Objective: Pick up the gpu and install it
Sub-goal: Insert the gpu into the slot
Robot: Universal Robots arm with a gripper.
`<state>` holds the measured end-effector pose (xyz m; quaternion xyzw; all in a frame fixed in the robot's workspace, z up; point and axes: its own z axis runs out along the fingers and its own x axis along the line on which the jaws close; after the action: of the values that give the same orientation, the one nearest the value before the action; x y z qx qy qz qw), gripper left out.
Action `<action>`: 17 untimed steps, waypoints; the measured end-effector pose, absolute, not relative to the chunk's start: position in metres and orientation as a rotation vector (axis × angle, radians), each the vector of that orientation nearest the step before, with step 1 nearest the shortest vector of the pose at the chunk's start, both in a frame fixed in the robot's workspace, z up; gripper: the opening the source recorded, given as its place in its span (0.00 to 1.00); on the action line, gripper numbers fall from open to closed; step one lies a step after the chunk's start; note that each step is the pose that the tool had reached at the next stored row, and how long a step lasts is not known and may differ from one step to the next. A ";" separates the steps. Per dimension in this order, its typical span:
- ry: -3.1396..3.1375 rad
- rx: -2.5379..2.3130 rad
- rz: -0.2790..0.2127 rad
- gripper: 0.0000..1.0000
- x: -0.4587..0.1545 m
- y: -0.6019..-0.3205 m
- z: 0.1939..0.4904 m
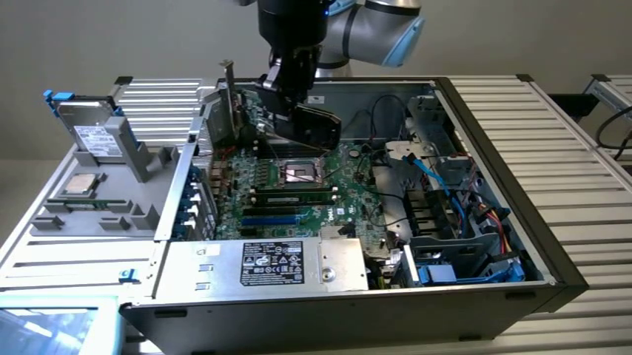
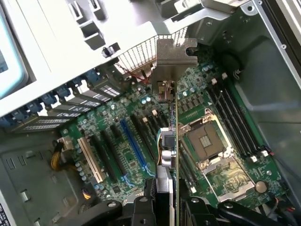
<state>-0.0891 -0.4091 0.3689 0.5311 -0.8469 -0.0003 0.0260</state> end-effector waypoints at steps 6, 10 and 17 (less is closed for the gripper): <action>-2.526 1.780 0.003 0.29 -0.089 -0.409 0.368; -2.459 1.872 0.005 0.29 -0.089 -0.409 0.367; -2.337 2.026 0.006 0.29 -0.089 -0.409 0.365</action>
<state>-0.0891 -0.4091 0.3652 0.6549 -0.7553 0.0021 0.0245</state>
